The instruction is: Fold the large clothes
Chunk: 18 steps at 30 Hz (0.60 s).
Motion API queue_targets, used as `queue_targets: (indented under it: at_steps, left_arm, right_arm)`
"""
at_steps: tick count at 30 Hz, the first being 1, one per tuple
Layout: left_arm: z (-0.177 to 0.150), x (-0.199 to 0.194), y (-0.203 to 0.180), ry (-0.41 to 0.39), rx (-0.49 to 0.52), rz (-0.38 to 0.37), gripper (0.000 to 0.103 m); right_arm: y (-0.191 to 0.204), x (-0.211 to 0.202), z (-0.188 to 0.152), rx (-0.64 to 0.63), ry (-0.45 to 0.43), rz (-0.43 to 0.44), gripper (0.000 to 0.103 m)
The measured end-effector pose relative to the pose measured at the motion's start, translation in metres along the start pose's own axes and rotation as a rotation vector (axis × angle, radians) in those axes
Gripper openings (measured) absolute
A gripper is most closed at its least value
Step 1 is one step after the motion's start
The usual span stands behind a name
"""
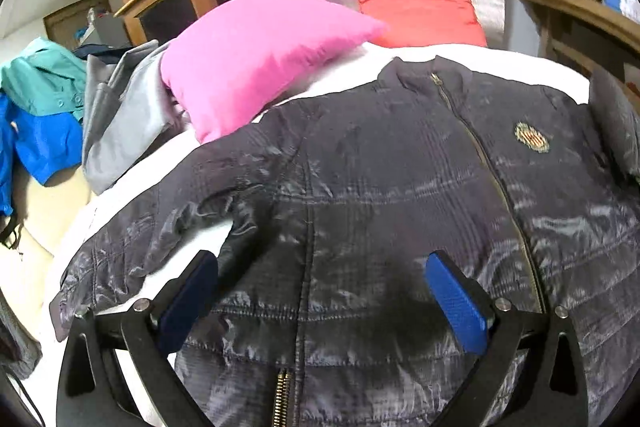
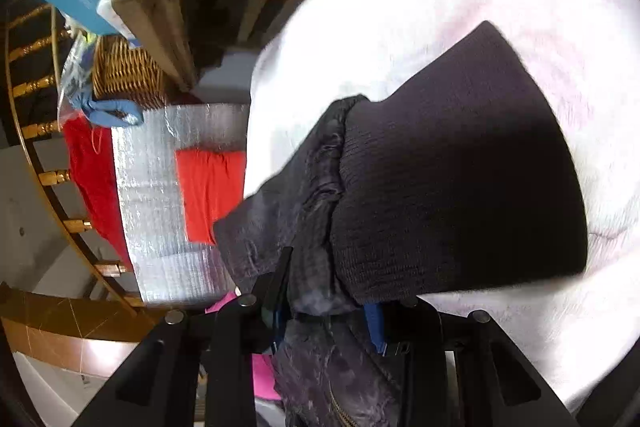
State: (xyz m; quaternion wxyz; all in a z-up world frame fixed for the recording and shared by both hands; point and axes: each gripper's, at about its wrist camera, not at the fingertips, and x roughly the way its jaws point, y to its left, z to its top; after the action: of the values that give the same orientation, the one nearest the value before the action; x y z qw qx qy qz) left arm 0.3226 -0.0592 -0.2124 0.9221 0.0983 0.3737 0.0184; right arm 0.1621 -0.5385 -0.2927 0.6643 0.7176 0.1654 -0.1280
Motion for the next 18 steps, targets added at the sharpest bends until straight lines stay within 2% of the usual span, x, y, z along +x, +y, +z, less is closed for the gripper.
queue_targets:
  at_steps: [1,3,5,6,8,9,12,16,18]
  left_arm:
    - [0.0,0.001,0.001,0.002,-0.004,-0.001,0.103]
    - [0.001,0.003,0.001,0.008,-0.003,0.0,0.103]
    - [0.002,0.004,0.0,0.011,0.002,0.006,0.103]
    - [0.002,0.004,0.001,0.012,0.001,0.007,0.103]
    - [0.002,0.008,0.0,0.013,-0.005,0.013,0.103]
    - [0.003,0.007,0.001,0.011,-0.009,0.017,0.103]
    - [0.009,0.004,0.012,-0.016,-0.031,0.052,0.103]
    - [0.015,0.001,0.036,-0.048,-0.075,0.098,0.103]
    - [0.018,0.001,0.052,-0.053,-0.111,0.12,0.103]
  right_arm:
    - [-0.004,0.002,0.003,0.031,0.008,0.001,0.062]
    - [-0.017,0.007,0.007,0.128,0.0,-0.002,0.084]
    - [-0.017,0.016,0.012,0.108,-0.006,-0.019,0.084]
    - [-0.013,0.016,0.013,0.084,-0.013,-0.034,0.081]
    - [-0.002,0.019,0.017,0.027,-0.034,-0.081,0.056]
    - [0.005,0.022,0.018,-0.01,-0.04,-0.1,0.026]
    - [0.032,0.018,0.012,-0.118,-0.093,-0.134,0.026]
    - [0.104,0.032,-0.012,-0.349,-0.103,-0.107,0.026]
    - [0.145,0.049,-0.039,-0.48,-0.09,-0.083,0.026]
